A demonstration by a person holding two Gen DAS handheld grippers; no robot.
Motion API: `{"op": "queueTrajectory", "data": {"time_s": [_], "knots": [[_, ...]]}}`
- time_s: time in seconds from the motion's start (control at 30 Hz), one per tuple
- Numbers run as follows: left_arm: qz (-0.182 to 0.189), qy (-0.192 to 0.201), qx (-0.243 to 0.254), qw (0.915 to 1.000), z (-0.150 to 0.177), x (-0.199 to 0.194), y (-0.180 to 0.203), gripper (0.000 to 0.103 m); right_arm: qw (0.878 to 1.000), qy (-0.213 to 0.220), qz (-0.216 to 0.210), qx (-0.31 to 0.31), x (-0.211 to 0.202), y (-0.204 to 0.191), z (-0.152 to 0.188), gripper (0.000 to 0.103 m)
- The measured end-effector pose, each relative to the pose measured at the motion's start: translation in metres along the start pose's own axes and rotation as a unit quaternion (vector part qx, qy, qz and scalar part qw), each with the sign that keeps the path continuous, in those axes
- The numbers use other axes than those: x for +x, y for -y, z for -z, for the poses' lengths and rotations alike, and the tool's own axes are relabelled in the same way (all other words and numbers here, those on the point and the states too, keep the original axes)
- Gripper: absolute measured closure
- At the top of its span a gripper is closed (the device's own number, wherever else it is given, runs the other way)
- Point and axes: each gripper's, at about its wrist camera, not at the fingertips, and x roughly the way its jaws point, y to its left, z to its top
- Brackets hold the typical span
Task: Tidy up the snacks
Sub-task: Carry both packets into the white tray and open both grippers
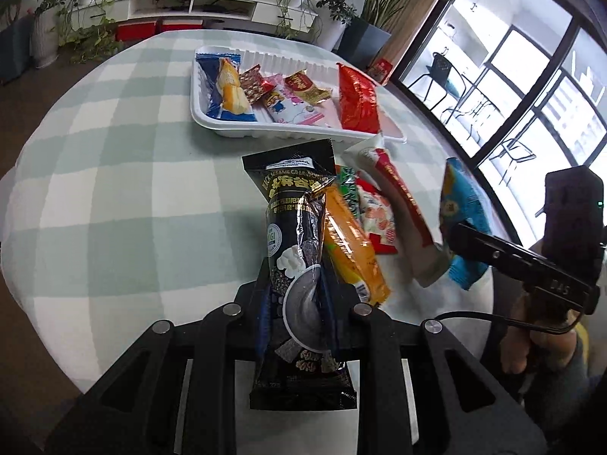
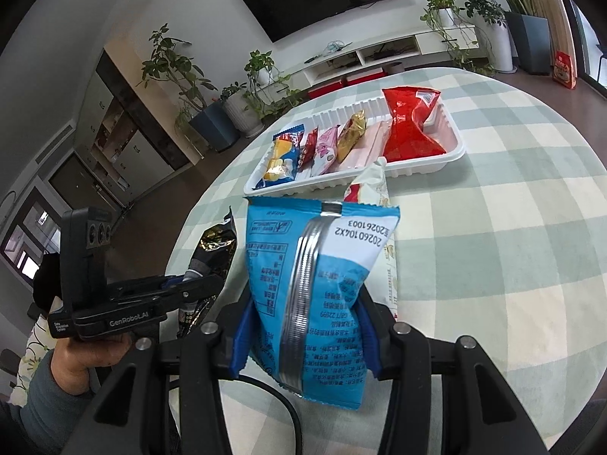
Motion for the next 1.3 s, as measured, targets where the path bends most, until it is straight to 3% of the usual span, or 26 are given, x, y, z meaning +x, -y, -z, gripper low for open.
{"op": "queueTrajectory", "data": {"time_s": [0.23, 0.4, 0.7, 0.9, 1.0, 1.1, 1.3], "knots": [[0.054, 0.025, -0.025, 0.9979, -0.01, -0.015, 0.008, 0.083, 0.999, 0.002, -0.019, 0.037, -0.004, 0.015, -0.003, 0.054], [0.063, 0.047, -0.033, 0.9963, -0.035, -0.027, -0.002, 0.083, 0.997, 0.024, -0.016, 0.066, -0.023, 0.037, -0.019, 0.054], [0.046, 0.103, -0.02, 0.9934, -0.117, -0.048, -0.021, 0.083, 0.991, 0.099, 0.045, 0.083, -0.072, 0.082, -0.089, 0.054], [0.046, 0.125, -0.002, 0.9911, -0.186, -0.037, -0.015, 0.083, 0.989, 0.134, 0.046, 0.042, -0.07, 0.063, -0.153, 0.054], [0.033, 0.112, 0.01, 0.9931, -0.212, -0.014, -0.009, 0.083, 0.992, 0.122, 0.032, 0.015, -0.043, 0.044, -0.183, 0.054], [0.019, 0.085, 0.02, 0.996, -0.221, 0.019, -0.004, 0.083, 0.996, 0.084, 0.02, 0.002, -0.003, 0.032, -0.202, 0.054], [0.002, 0.037, 0.01, 0.9993, -0.213, 0.082, -0.011, 0.083, 0.999, 0.0, 0.042, -0.022, 0.08, 0.031, -0.205, 0.054]]}}
